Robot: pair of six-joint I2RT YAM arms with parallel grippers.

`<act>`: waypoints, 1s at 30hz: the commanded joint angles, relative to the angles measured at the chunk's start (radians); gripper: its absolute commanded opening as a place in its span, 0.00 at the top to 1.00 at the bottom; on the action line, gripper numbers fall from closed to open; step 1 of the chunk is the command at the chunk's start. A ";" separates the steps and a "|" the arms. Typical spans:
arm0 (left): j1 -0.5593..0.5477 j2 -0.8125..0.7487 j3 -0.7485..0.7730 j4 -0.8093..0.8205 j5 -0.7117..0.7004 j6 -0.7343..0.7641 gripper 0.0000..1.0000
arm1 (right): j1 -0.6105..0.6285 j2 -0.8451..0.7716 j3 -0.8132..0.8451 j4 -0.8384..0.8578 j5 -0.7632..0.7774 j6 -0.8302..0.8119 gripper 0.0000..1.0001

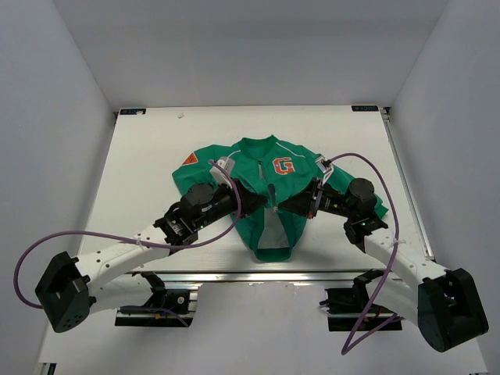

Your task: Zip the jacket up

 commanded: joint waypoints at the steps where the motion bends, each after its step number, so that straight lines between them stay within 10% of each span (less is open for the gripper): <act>1: 0.005 0.000 -0.004 0.044 -0.014 -0.019 1.00 | -0.004 -0.020 -0.007 0.042 0.000 -0.007 1.00; 30: 0.005 0.004 -0.014 0.077 0.022 -0.017 1.00 | -0.001 -0.001 -0.007 0.148 0.019 0.068 1.00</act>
